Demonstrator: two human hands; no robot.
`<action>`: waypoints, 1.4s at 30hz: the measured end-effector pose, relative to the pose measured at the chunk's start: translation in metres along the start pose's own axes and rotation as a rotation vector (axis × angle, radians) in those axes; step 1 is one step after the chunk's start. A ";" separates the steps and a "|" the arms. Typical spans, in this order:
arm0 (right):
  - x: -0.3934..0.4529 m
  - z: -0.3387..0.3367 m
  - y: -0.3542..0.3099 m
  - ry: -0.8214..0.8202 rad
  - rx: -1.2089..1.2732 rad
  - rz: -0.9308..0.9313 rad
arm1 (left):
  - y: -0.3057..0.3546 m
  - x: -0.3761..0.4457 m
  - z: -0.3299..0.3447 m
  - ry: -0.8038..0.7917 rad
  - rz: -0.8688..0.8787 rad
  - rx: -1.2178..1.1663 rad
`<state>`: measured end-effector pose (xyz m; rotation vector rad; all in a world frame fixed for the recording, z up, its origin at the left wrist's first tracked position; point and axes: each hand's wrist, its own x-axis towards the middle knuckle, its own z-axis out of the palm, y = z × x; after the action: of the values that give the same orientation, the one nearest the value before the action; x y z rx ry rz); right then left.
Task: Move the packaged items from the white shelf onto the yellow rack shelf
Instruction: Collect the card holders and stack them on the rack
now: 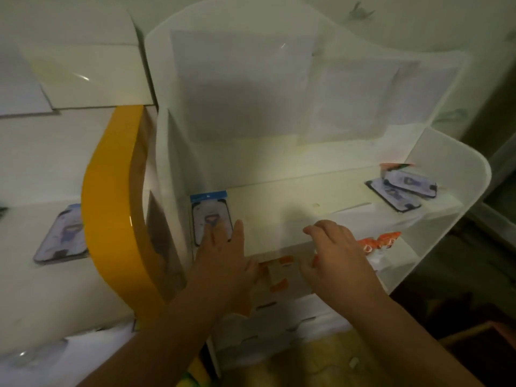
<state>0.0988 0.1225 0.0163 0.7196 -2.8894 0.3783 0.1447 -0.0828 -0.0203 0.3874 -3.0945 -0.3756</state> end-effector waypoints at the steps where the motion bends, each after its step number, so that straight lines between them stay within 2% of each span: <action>1: 0.008 0.003 0.003 -0.013 0.019 -0.006 | 0.001 0.008 0.002 0.015 -0.006 0.044; 5: 0.040 0.016 0.018 -0.028 0.071 -0.069 | 0.002 0.049 0.011 0.050 -0.088 0.140; 12: 0.092 0.021 0.052 -0.063 0.086 -0.246 | 0.000 0.101 0.027 0.052 -0.409 0.098; 19: 0.122 0.020 0.081 -0.064 0.119 -0.337 | 0.016 0.106 0.039 0.057 -0.393 0.169; 26: 0.135 0.018 0.093 -0.043 0.120 -0.366 | 0.027 0.108 0.018 0.083 -0.499 -0.006; 30: 0.139 0.013 0.091 -0.023 0.130 -0.382 | 0.023 0.110 0.005 0.011 -0.601 -0.158; 33: 0.139 0.011 0.094 0.004 0.145 -0.385 | 0.031 0.105 0.003 0.049 -0.576 -0.204; 37: 0.138 0.009 0.107 0.044 0.150 -0.364 | 0.063 0.101 -0.009 0.200 -0.444 -0.281; 42: 0.137 0.007 0.133 0.106 0.147 -0.308 | 0.107 0.113 -0.027 0.306 -0.313 -0.549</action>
<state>-0.0849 0.1740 0.0087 1.1130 -2.6147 0.5715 0.0096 -0.0162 0.0276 0.8124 -2.4926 -1.0235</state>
